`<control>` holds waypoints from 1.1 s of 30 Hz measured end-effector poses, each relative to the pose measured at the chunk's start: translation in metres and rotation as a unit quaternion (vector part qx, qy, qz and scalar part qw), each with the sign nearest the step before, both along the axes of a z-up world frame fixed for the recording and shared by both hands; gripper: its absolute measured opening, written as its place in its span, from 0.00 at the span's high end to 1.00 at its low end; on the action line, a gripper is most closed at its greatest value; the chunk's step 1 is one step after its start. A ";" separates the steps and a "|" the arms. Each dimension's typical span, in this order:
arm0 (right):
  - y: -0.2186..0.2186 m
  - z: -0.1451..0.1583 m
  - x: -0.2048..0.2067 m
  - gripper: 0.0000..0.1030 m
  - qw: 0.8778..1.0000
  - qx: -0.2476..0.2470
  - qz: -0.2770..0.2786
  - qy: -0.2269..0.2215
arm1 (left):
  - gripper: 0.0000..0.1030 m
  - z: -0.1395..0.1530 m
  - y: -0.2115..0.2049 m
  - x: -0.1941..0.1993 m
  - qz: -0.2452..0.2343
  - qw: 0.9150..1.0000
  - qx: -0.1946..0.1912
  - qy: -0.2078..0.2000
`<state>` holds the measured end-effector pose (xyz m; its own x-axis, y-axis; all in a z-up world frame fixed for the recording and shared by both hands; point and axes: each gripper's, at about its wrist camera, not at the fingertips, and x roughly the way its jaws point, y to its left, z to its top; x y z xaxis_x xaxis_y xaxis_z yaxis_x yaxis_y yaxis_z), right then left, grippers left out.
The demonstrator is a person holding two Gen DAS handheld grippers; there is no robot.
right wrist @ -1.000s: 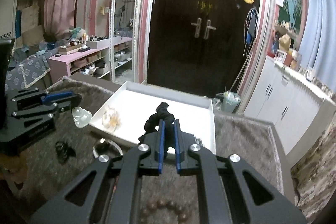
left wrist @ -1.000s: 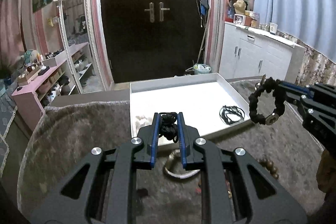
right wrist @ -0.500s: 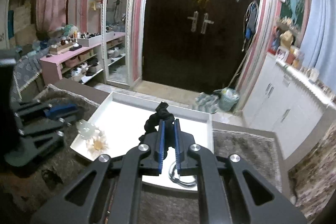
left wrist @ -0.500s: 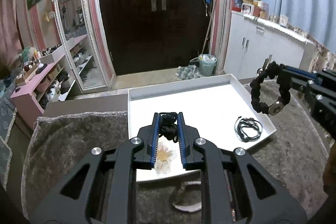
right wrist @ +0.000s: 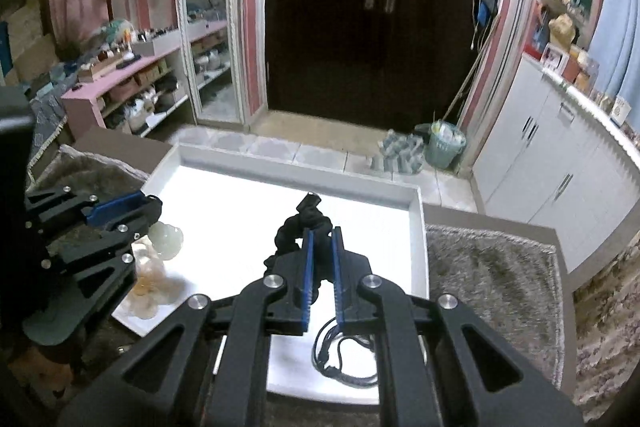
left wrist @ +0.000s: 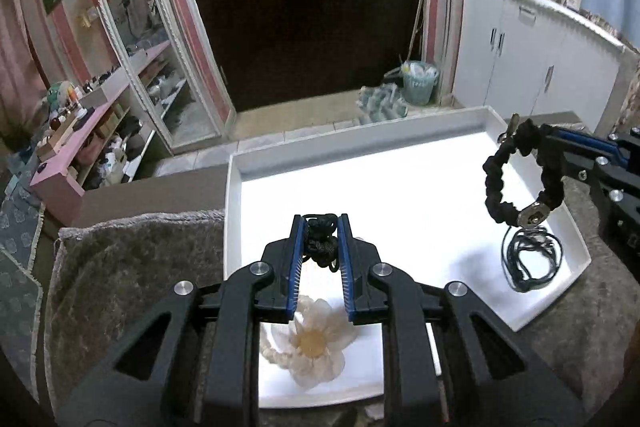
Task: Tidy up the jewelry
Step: 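Carry the black cord with the left tool while the right tool carries the bead bracelet into the tray, then open the left tool over the tray while the right tool releases the bead bracelet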
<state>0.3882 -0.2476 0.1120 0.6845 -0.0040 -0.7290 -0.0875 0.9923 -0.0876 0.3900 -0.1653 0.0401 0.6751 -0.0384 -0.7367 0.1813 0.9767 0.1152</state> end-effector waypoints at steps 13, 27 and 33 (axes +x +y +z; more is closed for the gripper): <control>-0.020 -0.063 0.047 0.92 0.996 0.011 -0.019 0.088 | 0.86 -0.051 -0.010 0.044 0.004 0.997 0.011 0.070; -0.030 -0.097 0.055 0.89 0.992 0.013 -0.035 0.122 | 0.82 -0.062 -0.014 0.062 0.013 0.995 0.023 0.097; -0.036 -0.073 0.043 0.65 0.995 0.022 -0.035 0.095 | 0.69 -0.047 -0.016 0.060 0.003 0.996 0.007 0.093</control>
<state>0.4316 -0.2833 0.0392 0.5335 -0.0120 -0.8457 -0.0293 0.9990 -0.0326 0.4505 -0.1810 -0.0065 0.5272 -0.0227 -0.8494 0.1946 0.9763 0.0946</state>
